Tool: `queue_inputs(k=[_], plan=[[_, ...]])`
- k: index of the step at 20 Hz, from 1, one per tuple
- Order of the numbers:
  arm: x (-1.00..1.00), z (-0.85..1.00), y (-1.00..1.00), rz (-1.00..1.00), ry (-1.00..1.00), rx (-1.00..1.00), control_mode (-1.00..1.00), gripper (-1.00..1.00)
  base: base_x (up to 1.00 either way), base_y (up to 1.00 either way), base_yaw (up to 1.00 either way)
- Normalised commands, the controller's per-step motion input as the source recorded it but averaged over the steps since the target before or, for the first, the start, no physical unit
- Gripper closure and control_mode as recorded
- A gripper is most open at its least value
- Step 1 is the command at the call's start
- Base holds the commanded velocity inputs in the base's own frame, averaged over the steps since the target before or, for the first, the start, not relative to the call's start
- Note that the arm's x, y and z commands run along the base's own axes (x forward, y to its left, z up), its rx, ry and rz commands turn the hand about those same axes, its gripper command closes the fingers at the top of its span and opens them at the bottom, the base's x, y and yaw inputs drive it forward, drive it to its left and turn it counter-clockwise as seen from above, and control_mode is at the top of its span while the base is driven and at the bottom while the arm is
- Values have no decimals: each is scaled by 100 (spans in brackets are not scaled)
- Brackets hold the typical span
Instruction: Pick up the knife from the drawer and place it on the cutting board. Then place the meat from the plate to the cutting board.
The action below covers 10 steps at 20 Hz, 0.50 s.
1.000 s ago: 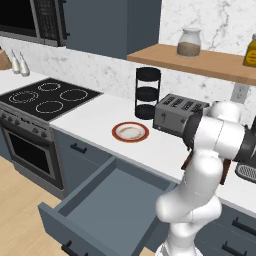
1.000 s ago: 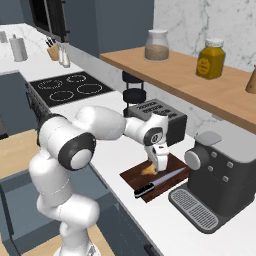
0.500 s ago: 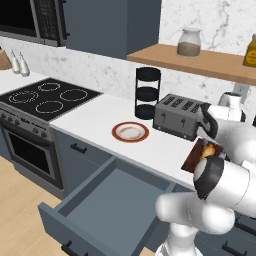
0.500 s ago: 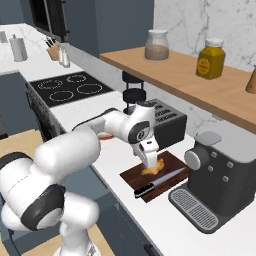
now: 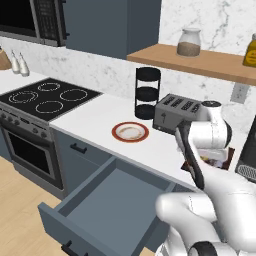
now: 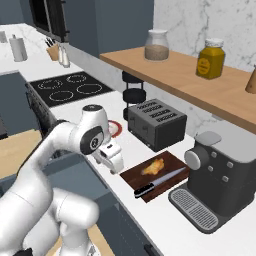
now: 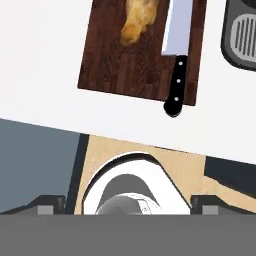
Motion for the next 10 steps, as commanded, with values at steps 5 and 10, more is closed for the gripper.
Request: queue_inputs(k=[5, 10], plan=[[-29, 1, 99, 39, 0, -12, -100, -100, 0, 0, 0], [0, 0, 91, 21, 4, -16, -100, -100, 0, 0, 0]])
